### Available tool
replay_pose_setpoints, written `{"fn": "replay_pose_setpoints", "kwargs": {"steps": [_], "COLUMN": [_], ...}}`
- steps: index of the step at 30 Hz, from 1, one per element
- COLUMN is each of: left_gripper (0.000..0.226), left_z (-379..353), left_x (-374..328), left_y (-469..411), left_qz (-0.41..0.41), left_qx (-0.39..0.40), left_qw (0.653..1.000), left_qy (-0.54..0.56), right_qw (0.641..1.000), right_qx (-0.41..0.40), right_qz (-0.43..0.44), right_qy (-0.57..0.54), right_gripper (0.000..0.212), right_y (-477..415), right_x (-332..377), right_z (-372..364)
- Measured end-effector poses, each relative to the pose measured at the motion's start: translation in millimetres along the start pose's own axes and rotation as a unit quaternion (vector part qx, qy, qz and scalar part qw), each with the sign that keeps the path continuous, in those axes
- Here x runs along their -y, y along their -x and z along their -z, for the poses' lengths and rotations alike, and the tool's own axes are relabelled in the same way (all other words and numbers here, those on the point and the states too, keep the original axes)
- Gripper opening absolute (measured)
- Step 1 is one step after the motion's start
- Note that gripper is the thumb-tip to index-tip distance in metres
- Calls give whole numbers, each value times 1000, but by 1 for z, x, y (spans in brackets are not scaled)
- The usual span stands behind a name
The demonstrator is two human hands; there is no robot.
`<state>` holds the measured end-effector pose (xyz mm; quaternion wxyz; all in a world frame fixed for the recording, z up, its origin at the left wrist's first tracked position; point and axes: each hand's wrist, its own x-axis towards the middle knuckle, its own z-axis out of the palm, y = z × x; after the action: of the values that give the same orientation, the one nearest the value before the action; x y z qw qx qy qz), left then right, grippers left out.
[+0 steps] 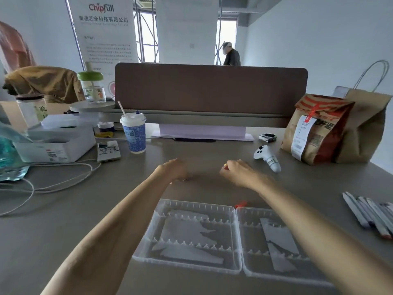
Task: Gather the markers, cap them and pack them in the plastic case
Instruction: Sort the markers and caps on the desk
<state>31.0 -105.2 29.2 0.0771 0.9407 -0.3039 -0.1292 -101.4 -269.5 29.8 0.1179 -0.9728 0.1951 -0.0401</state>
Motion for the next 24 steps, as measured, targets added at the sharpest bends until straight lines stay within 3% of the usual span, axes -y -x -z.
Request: {"fn": "replay_pose_setpoints", "kwargs": {"steps": [4,8,12,14,16,19,24], "left_gripper": [28,14,9,8,7,28,36], "left_z": [-9,-16,-20,-24,-29,-36,-35], "left_x": [-6,-27,-56,-64,-72,-87,-113], "left_y": [14,33,52,53,51,52,59], "left_qz": [-44,-104,-156,-182,-213,-199,-178], "left_qx": [-25,-71,-40,-17,-20,-2,39], "left_qw": [999,967,934,939,960,979,982], "left_qy": [0,223,318,290,183,39,-46], "right_qw": [997,985,966,951,942,939,947], "right_qx": [-62,-129,-203,-248,-268,-271,-239], "right_qz": [25,60,114,142,158,165,159], "right_qy": [-49,-96,-111,-122,-126,-129,-144], "right_gripper": [39,40,39,34,29,29,32], "right_y": [22,39,56,65,74,82,95], "right_x": [-14,-32,-55,-62,-68,-78,-86], "right_z": [10,12,9,11,11,9,8]}}
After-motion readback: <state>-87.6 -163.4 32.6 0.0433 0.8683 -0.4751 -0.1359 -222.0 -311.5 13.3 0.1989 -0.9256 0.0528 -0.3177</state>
